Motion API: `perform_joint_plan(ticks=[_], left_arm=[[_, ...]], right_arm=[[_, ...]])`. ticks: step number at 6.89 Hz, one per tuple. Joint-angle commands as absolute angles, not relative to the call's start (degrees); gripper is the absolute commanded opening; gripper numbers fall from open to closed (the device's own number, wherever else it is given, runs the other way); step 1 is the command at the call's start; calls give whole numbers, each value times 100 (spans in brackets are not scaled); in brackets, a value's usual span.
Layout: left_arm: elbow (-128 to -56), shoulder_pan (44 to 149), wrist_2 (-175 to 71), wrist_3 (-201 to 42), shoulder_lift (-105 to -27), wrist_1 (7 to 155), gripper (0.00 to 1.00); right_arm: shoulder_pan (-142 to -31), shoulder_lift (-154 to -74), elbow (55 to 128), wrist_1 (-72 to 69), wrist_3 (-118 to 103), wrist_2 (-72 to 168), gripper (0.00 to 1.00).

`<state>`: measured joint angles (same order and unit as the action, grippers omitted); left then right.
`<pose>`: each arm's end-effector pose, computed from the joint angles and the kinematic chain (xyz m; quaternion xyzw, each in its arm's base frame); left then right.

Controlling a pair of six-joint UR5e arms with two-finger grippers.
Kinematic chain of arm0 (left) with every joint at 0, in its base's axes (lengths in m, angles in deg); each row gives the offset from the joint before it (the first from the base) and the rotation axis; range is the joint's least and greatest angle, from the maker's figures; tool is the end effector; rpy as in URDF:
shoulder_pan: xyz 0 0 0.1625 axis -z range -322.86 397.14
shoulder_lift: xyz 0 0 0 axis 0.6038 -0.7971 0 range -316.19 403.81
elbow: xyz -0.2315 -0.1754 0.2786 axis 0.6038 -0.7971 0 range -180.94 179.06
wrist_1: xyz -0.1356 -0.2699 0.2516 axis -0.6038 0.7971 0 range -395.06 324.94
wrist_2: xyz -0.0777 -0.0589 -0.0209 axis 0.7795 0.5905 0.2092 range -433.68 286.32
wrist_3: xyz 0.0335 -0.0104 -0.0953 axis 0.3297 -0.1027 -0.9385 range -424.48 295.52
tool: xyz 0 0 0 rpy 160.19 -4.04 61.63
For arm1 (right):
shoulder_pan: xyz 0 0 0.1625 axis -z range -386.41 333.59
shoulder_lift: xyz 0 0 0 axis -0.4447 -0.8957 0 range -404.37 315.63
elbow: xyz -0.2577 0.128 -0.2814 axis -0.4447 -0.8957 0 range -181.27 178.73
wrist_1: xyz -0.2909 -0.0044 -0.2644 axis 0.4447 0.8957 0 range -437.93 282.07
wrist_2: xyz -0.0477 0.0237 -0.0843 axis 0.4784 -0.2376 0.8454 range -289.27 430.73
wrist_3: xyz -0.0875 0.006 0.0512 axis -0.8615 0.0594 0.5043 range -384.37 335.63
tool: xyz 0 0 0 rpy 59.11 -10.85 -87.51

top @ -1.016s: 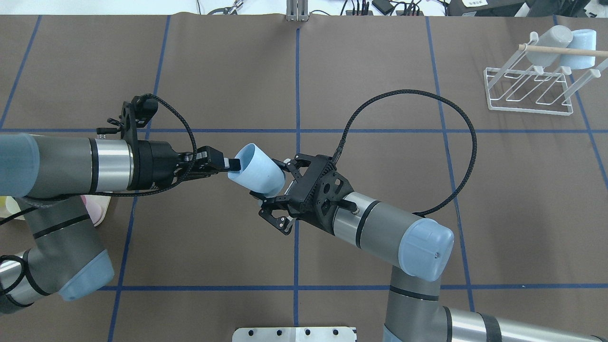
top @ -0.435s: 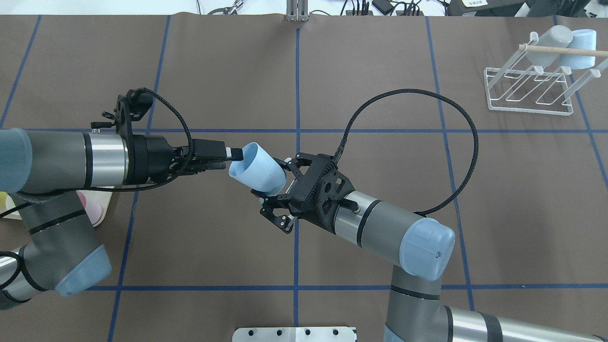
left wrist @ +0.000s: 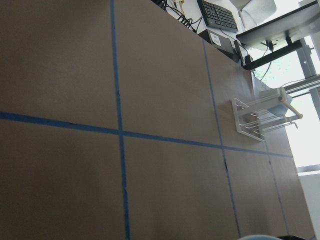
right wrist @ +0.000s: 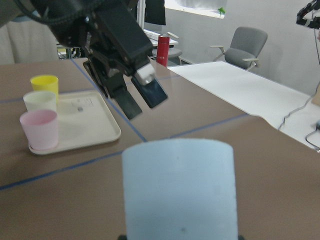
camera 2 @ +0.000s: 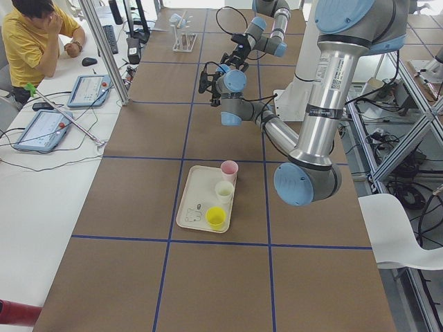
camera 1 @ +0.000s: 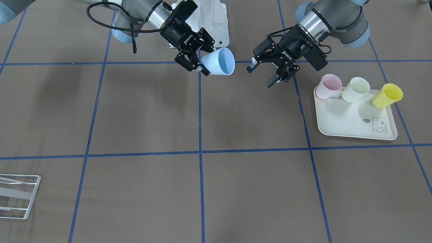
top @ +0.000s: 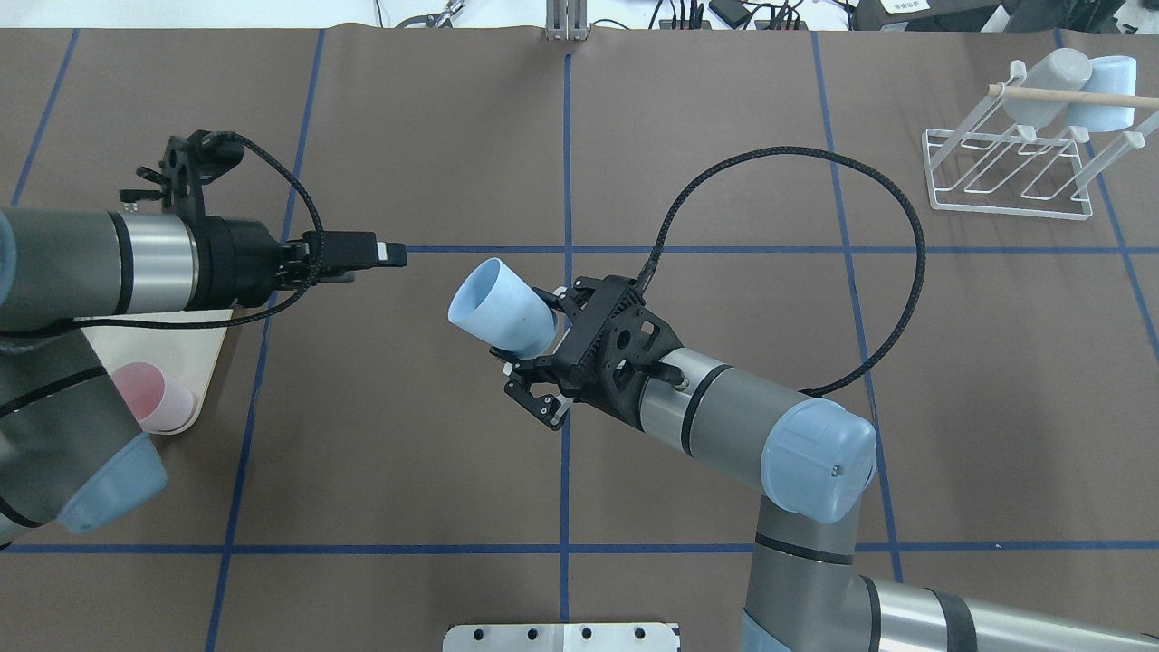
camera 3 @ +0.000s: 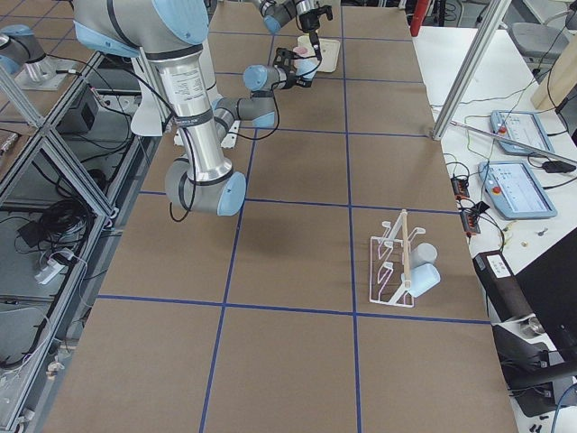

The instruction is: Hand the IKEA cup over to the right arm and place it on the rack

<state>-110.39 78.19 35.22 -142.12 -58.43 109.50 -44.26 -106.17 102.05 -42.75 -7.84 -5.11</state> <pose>0.3130 -0.4057 0.2684 0.1959 0.6562 -0.0696 0.7254 -0.4787 -0.3203 0.1621 0.5864 -0.4580 -0.2275 0.6282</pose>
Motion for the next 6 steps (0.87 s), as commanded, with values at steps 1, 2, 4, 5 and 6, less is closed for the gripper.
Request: perform_joint_plan(ticks=[1, 2, 4, 5, 6], left_arm=[[-11421, 8448, 3504, -12669, -5211, 10059, 100], [-11580, 8835, 3513, -11513, -4921, 9586, 100], [-11617, 9669, 3966, -9550, -4349, 9537, 100], [-11616, 10074, 4309, -9167, -4129, 9546, 100], [-11616, 10165, 4426, -9146, -4066, 9581, 100]], right_arm=[[-4783, -10571, 11154, -1687, -837, -538, 29], [-5011, -10563, 11384, -788, -1142, -573, 23], [-5721, -10563, 11465, 646, -2228, -573, 22], [-6195, -10554, 11596, 1358, -3105, -573, 22], [-6705, -10545, 11771, 2070, -4314, -573, 20]])
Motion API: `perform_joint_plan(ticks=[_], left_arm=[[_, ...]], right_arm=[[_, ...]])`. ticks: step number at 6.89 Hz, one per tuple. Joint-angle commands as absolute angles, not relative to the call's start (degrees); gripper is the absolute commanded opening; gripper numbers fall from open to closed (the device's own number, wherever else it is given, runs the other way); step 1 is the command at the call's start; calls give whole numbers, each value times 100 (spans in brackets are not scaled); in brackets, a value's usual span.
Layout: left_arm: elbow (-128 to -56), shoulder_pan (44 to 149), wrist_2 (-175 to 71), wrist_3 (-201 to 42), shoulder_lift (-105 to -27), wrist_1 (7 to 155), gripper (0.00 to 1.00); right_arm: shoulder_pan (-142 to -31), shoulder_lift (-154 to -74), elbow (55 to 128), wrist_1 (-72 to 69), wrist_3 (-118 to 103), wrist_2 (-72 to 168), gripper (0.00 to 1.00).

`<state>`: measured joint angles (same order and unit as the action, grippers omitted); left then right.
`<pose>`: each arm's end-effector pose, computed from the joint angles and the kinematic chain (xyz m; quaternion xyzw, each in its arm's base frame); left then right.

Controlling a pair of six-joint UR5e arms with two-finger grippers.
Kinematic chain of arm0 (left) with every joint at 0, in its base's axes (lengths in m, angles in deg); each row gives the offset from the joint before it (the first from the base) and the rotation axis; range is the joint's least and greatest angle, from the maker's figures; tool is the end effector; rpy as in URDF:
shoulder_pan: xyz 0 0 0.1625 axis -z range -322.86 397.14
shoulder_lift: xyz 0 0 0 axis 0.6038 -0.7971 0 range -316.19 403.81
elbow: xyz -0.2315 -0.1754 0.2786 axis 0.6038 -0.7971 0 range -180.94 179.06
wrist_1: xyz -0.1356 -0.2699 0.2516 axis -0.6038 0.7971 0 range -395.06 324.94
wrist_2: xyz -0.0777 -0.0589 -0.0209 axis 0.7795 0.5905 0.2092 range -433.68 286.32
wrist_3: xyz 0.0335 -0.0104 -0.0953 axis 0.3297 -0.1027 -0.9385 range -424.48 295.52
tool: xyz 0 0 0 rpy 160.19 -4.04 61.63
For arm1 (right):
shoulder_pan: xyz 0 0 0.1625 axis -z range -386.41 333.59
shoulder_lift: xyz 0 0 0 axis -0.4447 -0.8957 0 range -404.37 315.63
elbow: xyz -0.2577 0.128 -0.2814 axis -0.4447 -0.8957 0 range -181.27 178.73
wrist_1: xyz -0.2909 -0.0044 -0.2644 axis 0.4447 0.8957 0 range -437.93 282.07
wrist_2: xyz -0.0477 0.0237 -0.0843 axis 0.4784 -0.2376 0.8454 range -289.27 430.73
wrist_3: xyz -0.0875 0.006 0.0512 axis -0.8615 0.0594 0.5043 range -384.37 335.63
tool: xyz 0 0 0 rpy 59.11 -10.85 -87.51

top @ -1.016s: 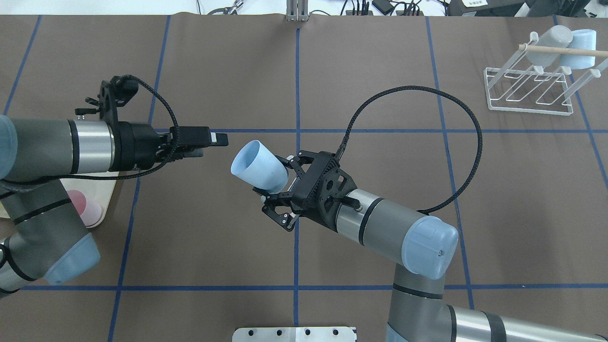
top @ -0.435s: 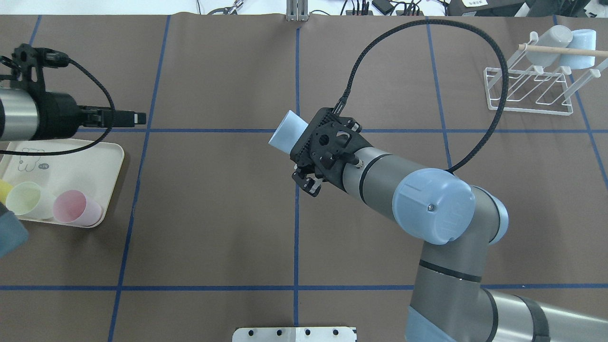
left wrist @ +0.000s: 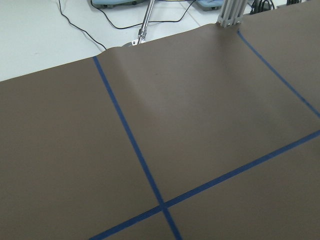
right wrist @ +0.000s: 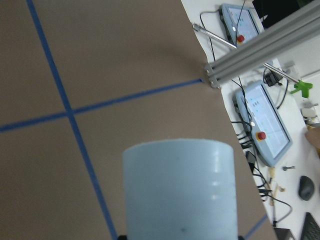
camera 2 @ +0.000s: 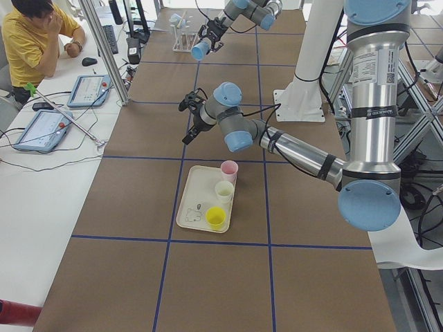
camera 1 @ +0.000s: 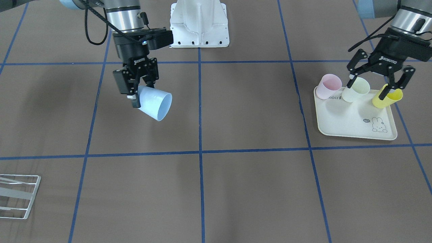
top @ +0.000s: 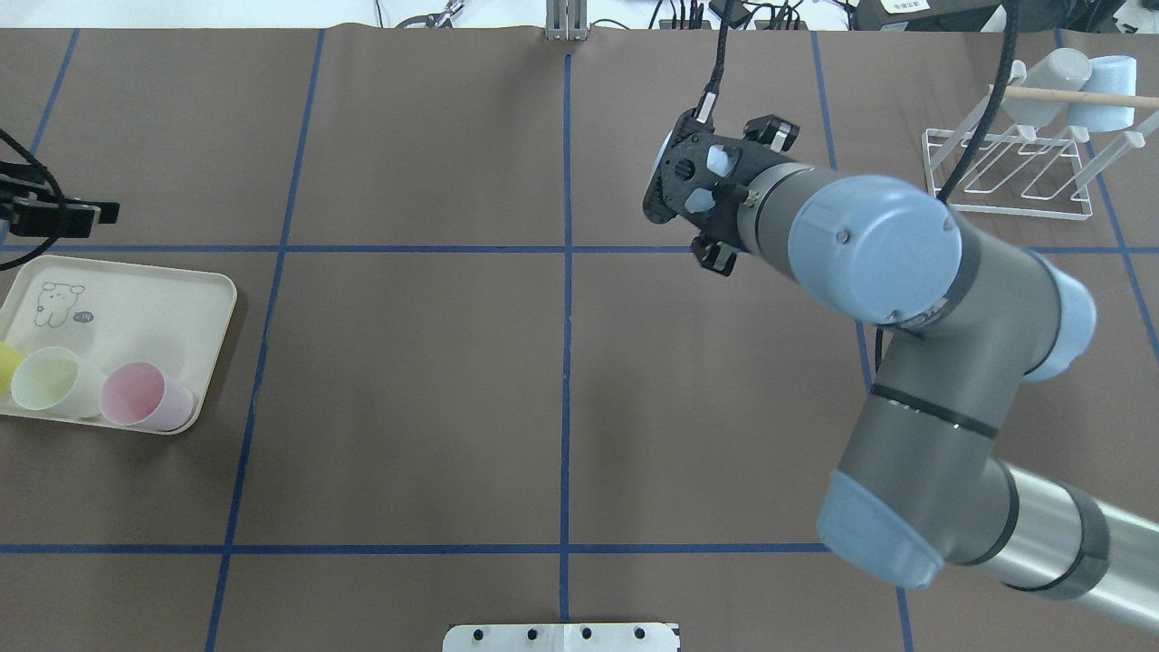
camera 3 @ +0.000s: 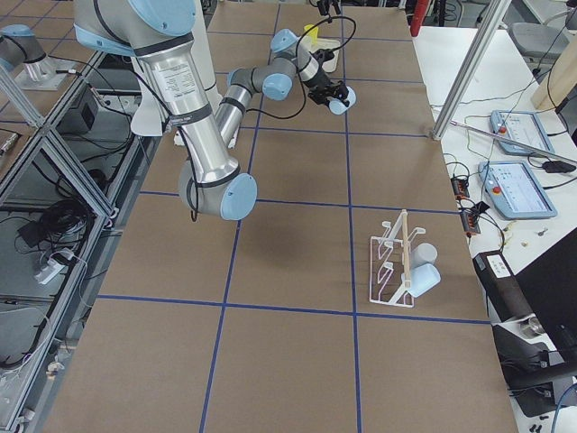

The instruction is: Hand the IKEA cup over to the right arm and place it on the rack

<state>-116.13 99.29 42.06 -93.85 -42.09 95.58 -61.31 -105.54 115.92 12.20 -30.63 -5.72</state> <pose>0.1286 -0.4343 0.3864 0.3474 0.4073 0.1032 0.8383 -0.3517 -0.4369 0.1812 0.4669 -0.0975 -0.4000 0.7826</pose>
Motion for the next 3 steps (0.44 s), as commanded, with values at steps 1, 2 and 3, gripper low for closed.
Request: perform_joint_plan(ticks=[1, 2, 3], left_arm=[[-11616, 10166, 4427, -9163, -4065, 9590, 100], [-11625, 10157, 4435, -9207, -4048, 9599, 100], [-11625, 10157, 4435, -9216, -4065, 9599, 100]], right_arm=[[-7180, -10501, 11764, 2608, -5414, -564, 18], [-7663, -10475, 11651, 3075, -6782, -495, 16], [-8085, -10475, 11432, 3097, -8032, -320, 17]])
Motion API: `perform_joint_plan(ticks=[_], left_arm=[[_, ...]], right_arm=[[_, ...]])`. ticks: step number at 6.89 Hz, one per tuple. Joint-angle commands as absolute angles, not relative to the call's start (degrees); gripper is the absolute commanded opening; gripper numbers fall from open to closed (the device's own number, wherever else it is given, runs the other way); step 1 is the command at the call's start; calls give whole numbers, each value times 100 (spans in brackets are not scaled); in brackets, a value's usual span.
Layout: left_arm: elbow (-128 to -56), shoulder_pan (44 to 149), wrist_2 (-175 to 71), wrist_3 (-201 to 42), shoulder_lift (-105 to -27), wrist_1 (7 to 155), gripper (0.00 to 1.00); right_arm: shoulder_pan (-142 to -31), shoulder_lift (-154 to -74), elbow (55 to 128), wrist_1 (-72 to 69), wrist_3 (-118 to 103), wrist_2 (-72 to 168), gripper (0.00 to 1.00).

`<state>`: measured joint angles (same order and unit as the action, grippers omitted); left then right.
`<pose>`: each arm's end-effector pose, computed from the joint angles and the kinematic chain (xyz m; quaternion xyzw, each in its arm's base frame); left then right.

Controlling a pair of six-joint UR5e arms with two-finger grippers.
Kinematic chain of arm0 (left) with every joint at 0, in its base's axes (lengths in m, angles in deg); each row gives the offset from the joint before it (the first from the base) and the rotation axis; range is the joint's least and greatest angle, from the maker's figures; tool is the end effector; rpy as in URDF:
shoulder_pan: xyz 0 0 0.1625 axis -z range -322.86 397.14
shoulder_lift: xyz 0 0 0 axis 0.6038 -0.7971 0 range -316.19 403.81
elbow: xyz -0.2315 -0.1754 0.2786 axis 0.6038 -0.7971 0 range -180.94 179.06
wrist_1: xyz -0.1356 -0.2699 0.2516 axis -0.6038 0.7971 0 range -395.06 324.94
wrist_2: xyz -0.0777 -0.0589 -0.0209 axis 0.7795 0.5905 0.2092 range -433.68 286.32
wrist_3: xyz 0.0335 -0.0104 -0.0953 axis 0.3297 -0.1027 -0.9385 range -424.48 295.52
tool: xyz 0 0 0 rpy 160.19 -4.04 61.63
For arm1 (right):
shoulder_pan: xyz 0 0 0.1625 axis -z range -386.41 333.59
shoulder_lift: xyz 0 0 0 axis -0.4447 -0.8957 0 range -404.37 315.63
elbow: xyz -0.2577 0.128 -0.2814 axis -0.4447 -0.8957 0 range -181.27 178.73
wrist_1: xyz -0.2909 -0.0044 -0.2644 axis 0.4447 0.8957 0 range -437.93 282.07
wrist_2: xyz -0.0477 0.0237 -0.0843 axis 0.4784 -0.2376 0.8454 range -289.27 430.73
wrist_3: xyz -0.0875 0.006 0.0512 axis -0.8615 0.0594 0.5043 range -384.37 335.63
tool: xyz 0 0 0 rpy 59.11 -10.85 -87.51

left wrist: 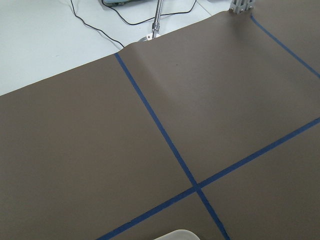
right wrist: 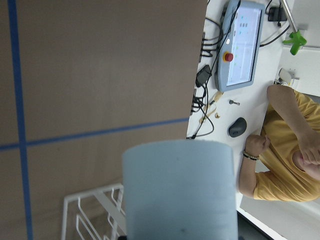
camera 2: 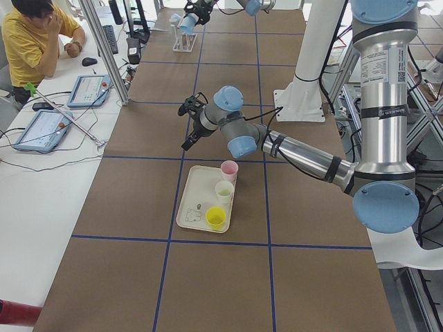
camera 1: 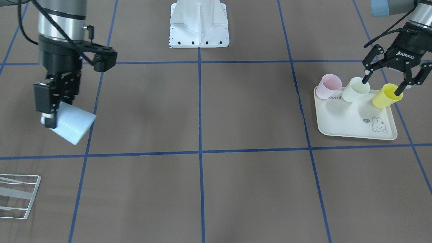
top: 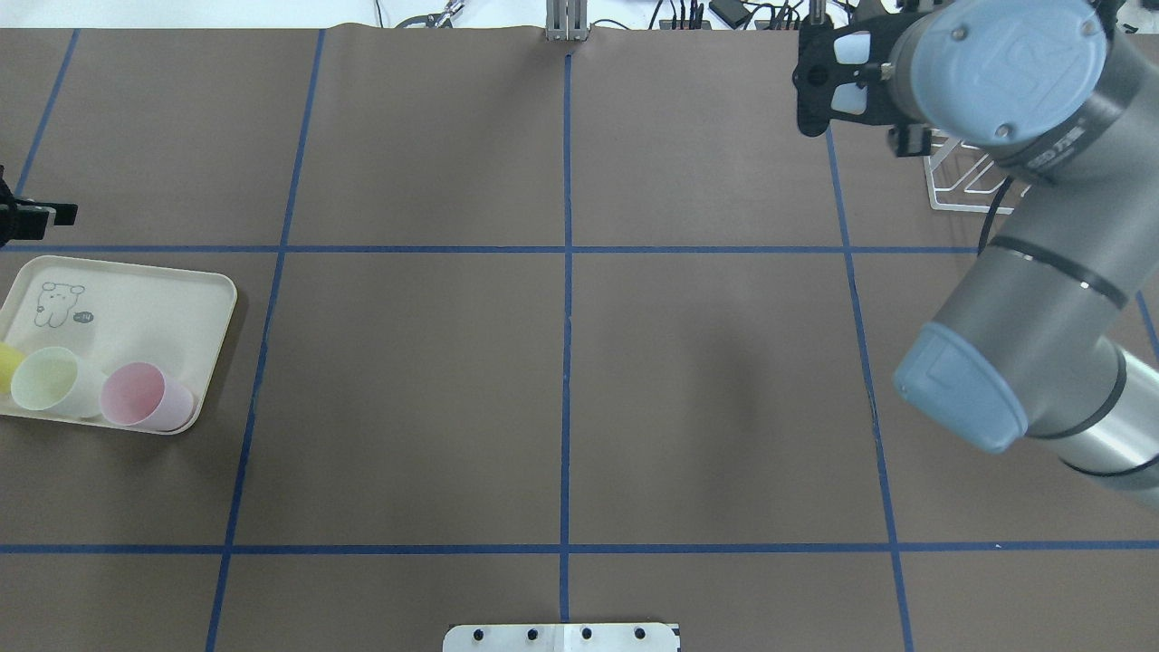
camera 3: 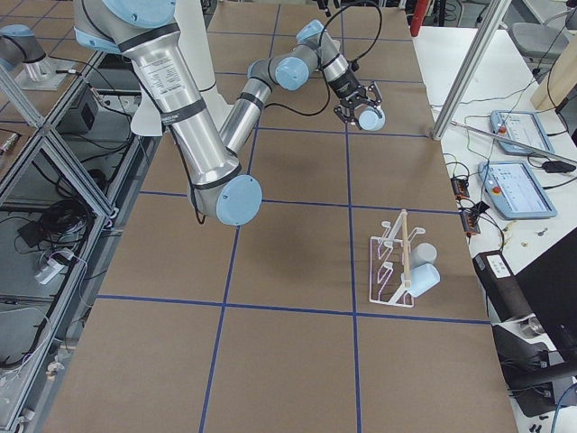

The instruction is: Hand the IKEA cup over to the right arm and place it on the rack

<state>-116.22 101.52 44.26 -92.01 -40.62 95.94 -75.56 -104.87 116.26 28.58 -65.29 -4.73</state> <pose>0.1113 -0.4303 0.3953 0.3453 0.4057 0.1081 0.8393 -0.2325 -0.5116 0.2125 0.3435 0.1189 -0.5760 0.7322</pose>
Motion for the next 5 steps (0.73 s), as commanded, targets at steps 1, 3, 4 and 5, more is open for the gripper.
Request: perform_joint_plan(ticks=[1, 3, 4, 5], left_arm=[[-11625, 10157, 4435, -9251, -4065, 9599, 100], [-11669, 10148, 4435, -9636, -4092, 9625, 100], [-11713, 10139, 4435, -9760, -4092, 9625, 100], [-11713, 10131, 4435, -9787, -4092, 9625, 100]], right_arm=[[-8464, -10396, 10986, 2993, -8871, -283, 17], [-8966, -10395, 9767, 1655, -9964, -265, 22], [-8977, -10465, 9143, 959, -10004, -257, 22], [-8969, -10535, 8588, 352, -10022, -257, 22]])
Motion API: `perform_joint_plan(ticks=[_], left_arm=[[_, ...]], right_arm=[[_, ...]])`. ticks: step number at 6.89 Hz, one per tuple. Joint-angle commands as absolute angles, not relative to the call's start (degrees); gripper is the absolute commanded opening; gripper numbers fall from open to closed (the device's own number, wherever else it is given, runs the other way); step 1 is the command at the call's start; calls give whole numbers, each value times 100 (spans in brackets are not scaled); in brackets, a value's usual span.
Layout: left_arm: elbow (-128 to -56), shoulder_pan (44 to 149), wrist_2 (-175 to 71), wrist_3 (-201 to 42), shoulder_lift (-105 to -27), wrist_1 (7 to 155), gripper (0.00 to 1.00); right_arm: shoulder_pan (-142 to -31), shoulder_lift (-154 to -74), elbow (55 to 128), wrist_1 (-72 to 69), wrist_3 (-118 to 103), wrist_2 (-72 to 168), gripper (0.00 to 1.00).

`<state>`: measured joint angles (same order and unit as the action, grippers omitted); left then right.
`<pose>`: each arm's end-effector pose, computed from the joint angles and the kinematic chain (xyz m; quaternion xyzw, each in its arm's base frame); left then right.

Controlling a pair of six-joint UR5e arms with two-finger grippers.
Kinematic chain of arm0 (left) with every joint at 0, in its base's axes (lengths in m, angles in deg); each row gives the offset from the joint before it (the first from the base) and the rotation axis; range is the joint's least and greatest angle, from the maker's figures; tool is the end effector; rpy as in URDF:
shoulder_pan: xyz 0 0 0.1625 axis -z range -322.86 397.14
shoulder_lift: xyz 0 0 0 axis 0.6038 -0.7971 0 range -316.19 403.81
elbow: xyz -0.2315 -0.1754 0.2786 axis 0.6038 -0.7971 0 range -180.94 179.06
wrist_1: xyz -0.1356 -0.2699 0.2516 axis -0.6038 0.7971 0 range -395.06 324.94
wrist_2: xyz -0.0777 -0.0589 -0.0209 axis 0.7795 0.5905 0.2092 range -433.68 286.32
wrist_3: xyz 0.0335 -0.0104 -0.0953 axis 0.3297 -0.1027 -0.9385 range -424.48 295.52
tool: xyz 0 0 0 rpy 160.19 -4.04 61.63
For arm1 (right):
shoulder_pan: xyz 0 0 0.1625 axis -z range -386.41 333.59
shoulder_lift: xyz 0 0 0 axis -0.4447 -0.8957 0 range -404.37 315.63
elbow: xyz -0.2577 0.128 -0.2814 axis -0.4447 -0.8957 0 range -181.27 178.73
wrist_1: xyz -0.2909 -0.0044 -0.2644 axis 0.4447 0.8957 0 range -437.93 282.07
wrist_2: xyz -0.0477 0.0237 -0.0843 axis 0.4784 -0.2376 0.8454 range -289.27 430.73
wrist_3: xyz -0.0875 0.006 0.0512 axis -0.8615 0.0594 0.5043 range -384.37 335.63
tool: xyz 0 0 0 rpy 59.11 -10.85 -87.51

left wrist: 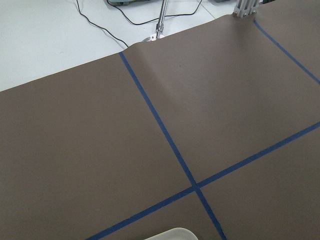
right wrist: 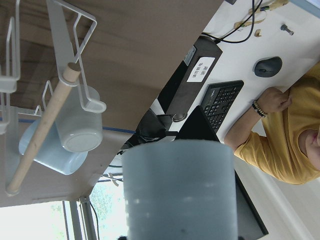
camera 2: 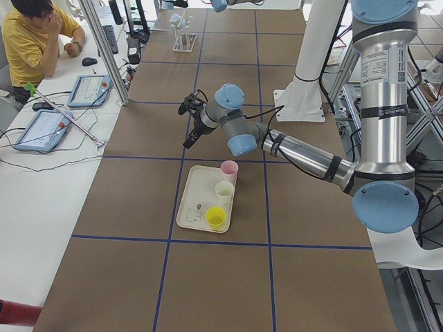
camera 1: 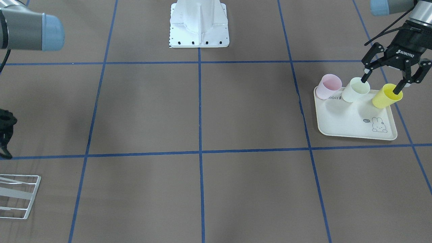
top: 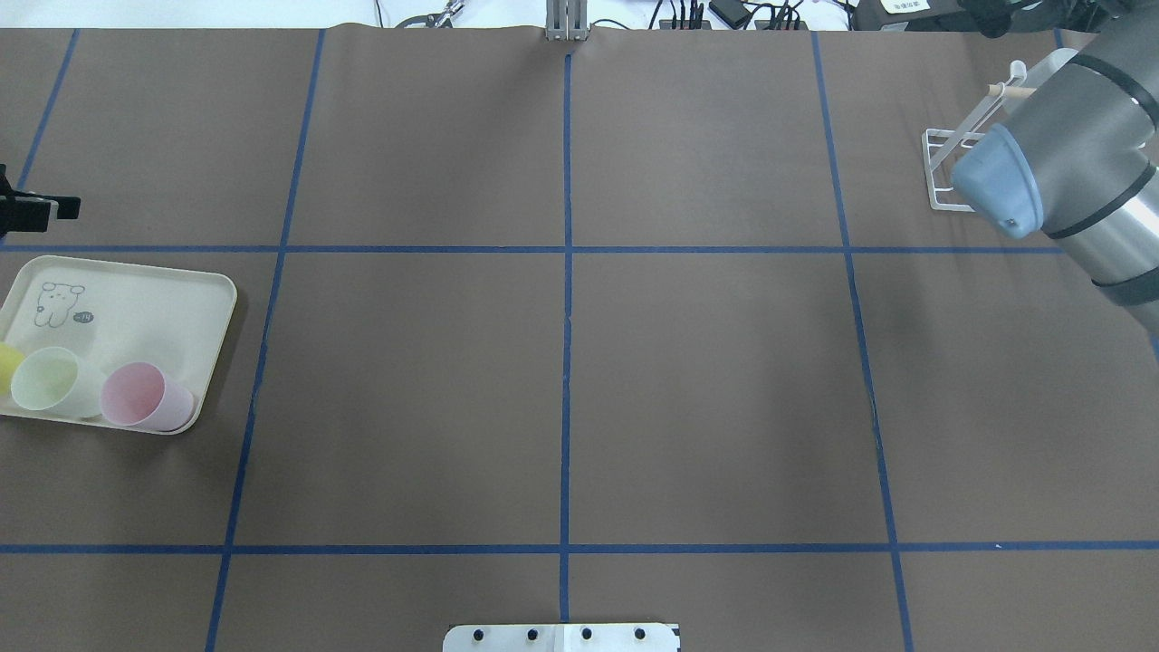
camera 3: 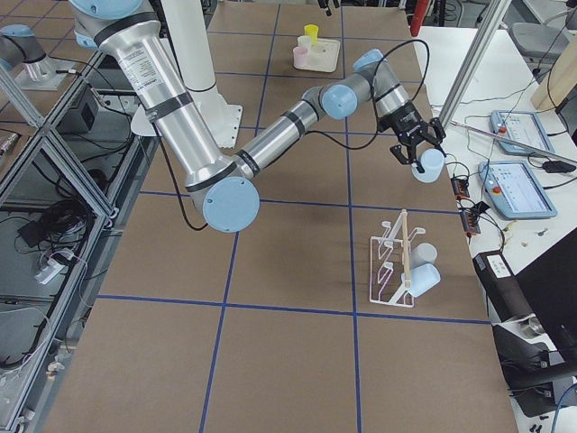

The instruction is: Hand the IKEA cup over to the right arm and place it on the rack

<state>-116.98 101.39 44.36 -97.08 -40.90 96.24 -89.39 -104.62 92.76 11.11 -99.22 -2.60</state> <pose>0.1118 -0.4287 0.3862 0.3354 0.4250 0.0750 0.8374 -0.1480 -0.6479 0.3294 0.2140 0.2462 -0.7059 0.6287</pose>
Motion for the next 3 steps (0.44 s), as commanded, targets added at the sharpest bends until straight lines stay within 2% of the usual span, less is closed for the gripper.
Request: perform_joint_plan(ticks=[1, 3], left_arm=[[-11713, 10122, 4435, -9796, -4092, 9625, 100], [-11704, 10113, 4435, -9796, -4101, 9625, 100]], right_arm=[[-8951, -10588, 8235, 94, -10048, -205, 23], [-8942, -10957, 8214, -285, -10110, -143, 23]])
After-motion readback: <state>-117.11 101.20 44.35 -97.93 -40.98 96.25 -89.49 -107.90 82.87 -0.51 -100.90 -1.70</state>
